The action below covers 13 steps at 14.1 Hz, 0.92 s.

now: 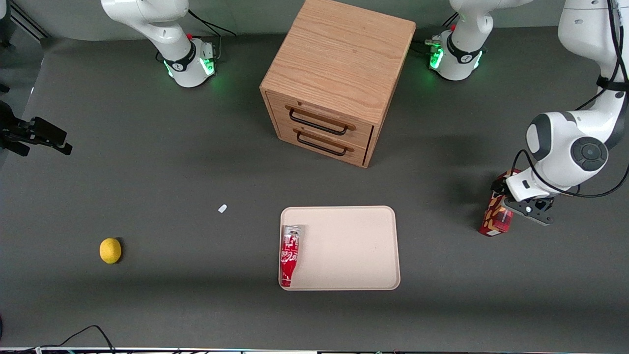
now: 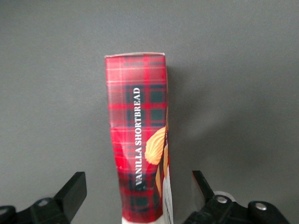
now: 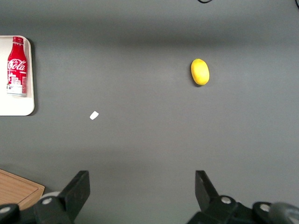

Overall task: Place red cookie box on tray
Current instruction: 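Lift the red shortbread box upright with the left gripper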

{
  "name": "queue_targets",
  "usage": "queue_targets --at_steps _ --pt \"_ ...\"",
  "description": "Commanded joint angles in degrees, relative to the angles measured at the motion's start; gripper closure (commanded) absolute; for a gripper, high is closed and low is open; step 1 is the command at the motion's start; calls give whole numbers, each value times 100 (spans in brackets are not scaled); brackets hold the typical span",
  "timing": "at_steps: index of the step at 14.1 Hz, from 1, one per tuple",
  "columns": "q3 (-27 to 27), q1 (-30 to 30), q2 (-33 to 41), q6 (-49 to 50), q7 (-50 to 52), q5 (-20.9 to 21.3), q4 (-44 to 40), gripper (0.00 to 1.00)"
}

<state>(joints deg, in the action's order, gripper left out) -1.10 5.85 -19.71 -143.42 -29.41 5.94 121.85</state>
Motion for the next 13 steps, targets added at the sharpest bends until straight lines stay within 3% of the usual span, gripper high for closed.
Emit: queue_targets --at_steps 1,2,3,6,7,13 --pt "31 -23 -155 -256 -56 -206 41 0" --pt "40 -40 -164 -239 -56 -372 41 4" --pt "40 -58 -173 -204 -56 -400 41 21" --pt "40 -84 -173 -125 -82 -400 24 94" --pt "49 -101 -173 -107 -39 -400 6 100" --pt "128 -137 -103 32 -47 -418 -160 100"
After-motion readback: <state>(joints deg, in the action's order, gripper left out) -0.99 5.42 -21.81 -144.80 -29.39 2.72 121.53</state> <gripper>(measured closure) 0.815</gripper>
